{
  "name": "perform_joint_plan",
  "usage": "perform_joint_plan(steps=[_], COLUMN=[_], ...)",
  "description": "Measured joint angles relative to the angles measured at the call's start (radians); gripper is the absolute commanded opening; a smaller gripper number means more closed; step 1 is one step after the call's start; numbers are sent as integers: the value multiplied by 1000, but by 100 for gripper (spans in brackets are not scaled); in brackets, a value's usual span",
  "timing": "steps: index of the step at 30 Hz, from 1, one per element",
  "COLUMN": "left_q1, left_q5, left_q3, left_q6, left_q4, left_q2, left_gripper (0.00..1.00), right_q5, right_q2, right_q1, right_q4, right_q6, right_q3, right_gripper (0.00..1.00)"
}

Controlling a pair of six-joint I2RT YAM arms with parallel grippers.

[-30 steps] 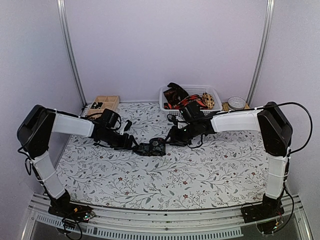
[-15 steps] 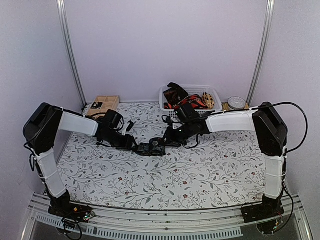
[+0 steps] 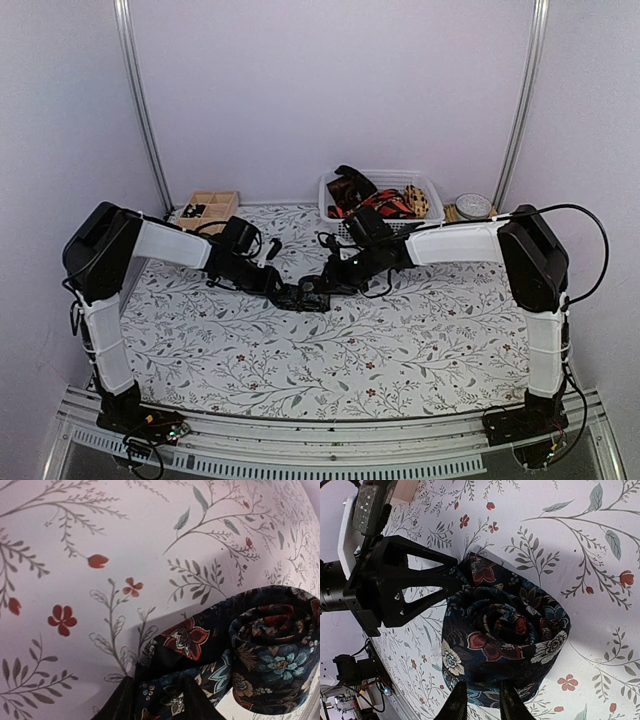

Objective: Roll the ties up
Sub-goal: Move the tie to the center of the board.

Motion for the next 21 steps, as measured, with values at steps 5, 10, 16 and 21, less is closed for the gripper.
perform_joint_plan(steps=[5,10,16,21], left_q1=[-50,-94,-133,-188], left_q5=[-3,-7,-16,-6], left_q3=[29,53,84,130], left_q6=[-2,-13,-36,-58], left_q4=[14,14,21,45], left_q2=[27,45,71,112], left_gripper=[31,30,30,30], right_q5=[1,6,55,143], right_q2=[0,-1,-23,-105], right_q1=[0,0,0,0], right_q4=[-5,-10,-19,-76], right_q6=[-6,-16,-17,-22], right_q3=[0,-13,-109,-192], right_gripper=[23,24,25,28])
